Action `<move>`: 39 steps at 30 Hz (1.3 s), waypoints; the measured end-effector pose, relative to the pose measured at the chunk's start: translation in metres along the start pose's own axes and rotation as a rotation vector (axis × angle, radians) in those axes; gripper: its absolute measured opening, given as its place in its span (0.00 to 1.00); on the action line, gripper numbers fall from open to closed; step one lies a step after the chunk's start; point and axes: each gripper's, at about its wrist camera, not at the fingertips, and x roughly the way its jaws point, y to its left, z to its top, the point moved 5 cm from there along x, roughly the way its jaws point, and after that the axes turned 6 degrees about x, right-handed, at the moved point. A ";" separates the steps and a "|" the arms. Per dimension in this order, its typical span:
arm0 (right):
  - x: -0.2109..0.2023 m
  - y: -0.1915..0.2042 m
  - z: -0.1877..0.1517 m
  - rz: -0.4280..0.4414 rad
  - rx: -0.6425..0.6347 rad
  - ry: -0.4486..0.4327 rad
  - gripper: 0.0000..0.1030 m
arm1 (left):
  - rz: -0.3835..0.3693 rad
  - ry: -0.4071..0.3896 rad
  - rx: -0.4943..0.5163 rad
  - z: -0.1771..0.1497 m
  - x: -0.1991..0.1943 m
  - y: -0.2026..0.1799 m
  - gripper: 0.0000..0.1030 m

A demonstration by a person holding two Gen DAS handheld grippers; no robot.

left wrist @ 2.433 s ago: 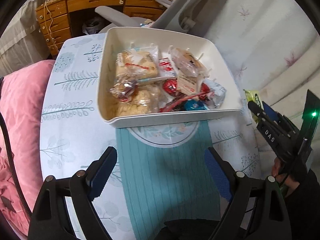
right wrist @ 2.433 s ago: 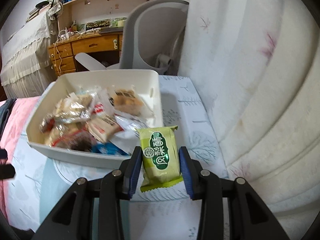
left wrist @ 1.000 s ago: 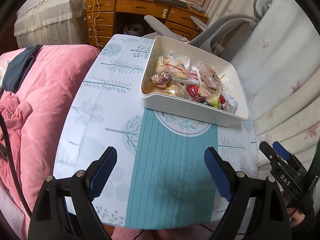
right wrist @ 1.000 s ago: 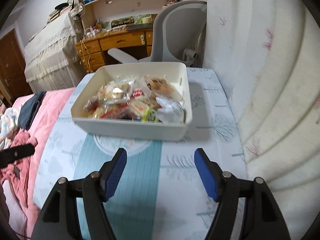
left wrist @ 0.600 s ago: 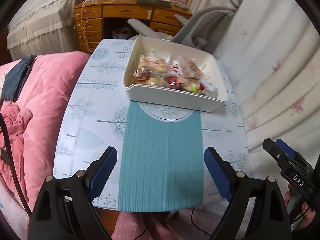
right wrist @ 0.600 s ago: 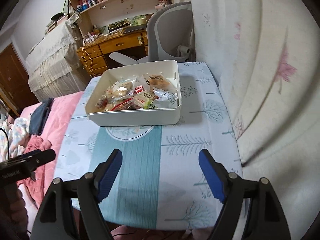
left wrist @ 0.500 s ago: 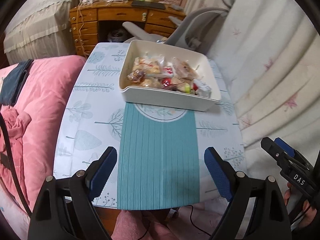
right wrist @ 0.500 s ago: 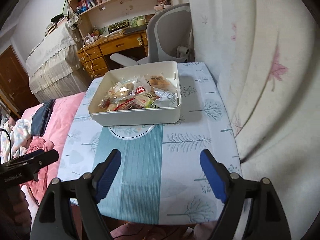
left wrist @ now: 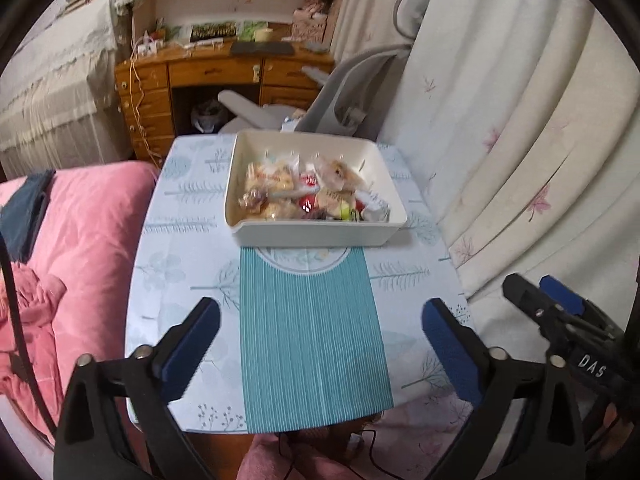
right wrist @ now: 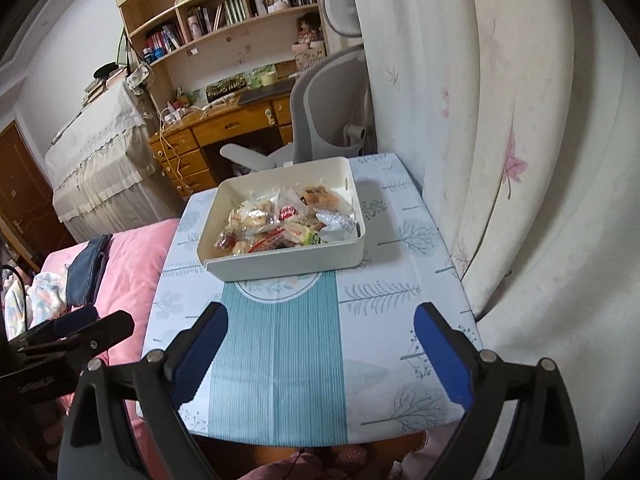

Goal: Organize snacks

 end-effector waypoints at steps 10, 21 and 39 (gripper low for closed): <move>-0.018 0.024 0.002 -0.035 0.022 -0.031 0.93 | 0.065 -0.047 -0.007 0.018 -0.017 0.008 0.99; -0.021 0.037 -0.007 -0.040 -0.028 -0.021 0.93 | 0.176 -0.030 -0.053 0.012 -0.020 0.021 0.99; -0.022 0.046 -0.015 -0.010 -0.055 -0.020 0.93 | 0.231 -0.064 -0.021 0.012 -0.029 0.013 0.99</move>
